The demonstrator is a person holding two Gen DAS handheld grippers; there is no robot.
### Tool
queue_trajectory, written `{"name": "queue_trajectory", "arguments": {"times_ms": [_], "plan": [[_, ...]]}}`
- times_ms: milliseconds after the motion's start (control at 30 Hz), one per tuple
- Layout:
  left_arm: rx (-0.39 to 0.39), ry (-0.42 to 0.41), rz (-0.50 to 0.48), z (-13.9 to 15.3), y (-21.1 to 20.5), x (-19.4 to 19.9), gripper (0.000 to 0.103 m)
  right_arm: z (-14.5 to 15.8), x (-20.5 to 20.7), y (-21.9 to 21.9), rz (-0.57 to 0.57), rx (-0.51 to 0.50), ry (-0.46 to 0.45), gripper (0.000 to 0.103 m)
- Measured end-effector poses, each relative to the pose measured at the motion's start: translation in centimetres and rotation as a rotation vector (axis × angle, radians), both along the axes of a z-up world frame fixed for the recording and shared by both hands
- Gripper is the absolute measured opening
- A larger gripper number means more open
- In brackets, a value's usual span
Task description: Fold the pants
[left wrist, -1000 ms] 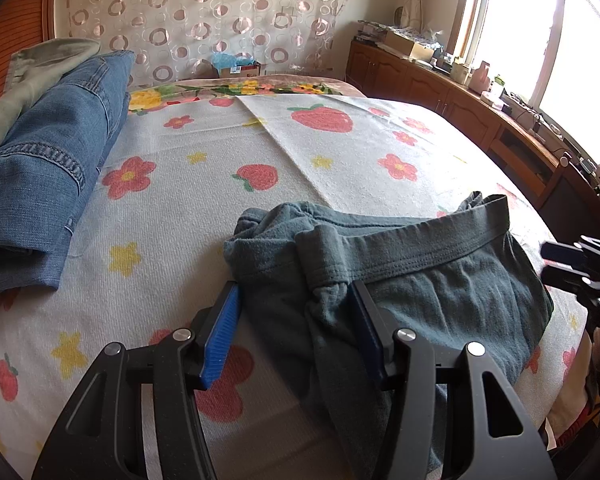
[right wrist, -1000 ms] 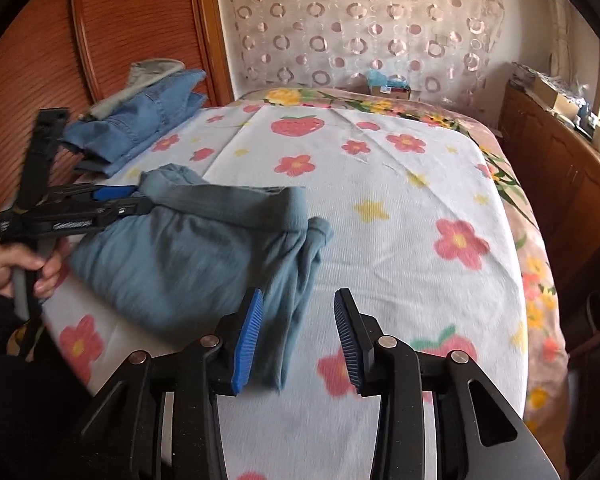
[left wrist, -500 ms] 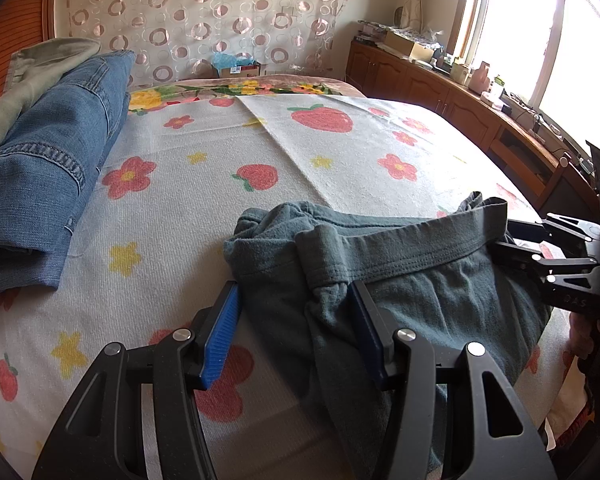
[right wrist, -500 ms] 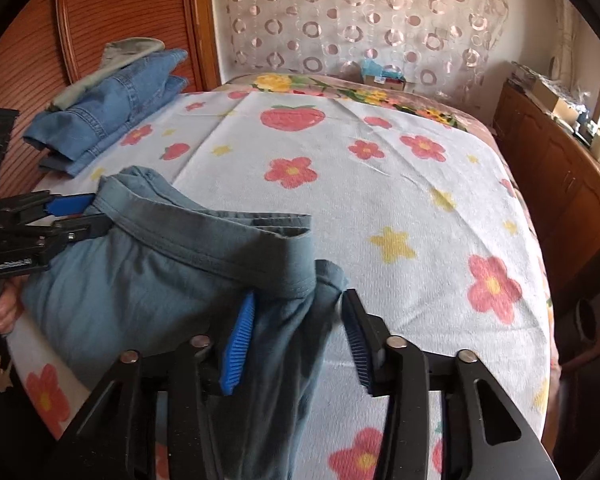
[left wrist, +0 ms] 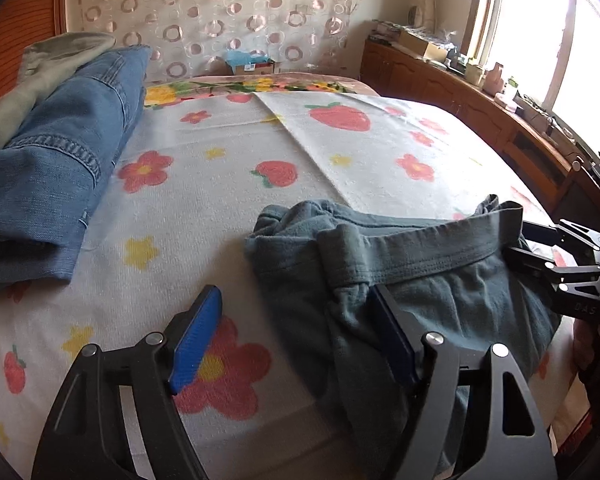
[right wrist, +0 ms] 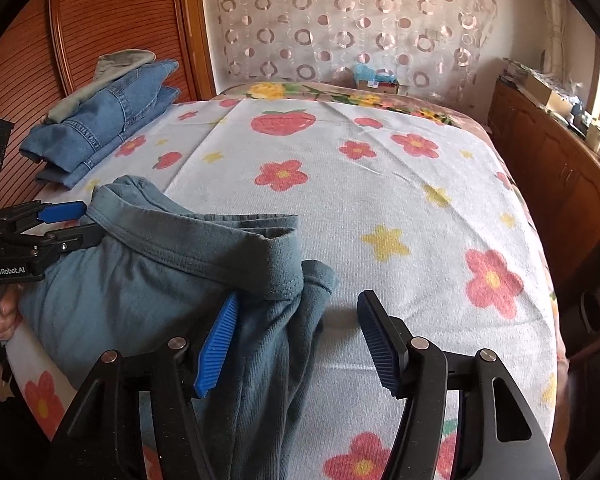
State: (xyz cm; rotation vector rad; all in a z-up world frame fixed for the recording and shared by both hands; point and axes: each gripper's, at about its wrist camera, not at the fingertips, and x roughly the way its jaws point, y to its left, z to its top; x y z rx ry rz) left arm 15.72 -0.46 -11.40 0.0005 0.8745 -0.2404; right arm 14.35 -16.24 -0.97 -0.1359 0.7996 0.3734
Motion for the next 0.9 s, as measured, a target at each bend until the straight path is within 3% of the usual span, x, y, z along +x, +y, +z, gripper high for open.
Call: {"name": "queue_trajectory", "arguments": {"times_ms": [400,567,900], "plan": [[0.024,0.013,-0.025,0.6,-0.2,0.5,0.076,0.0,0.0,-0.1,-0.001,0.000,0.000,0.064],[-0.020,0.009,-0.034,1.1,-0.1,1.0,0.076,0.0,0.1,-0.2,-0.001,0.001,0.001,0.064],[-0.091,0.045,-0.048,0.4,-0.1,1.6,0.053,0.0,0.0,-0.2,-0.001,-0.001,0.000,0.064]]}}
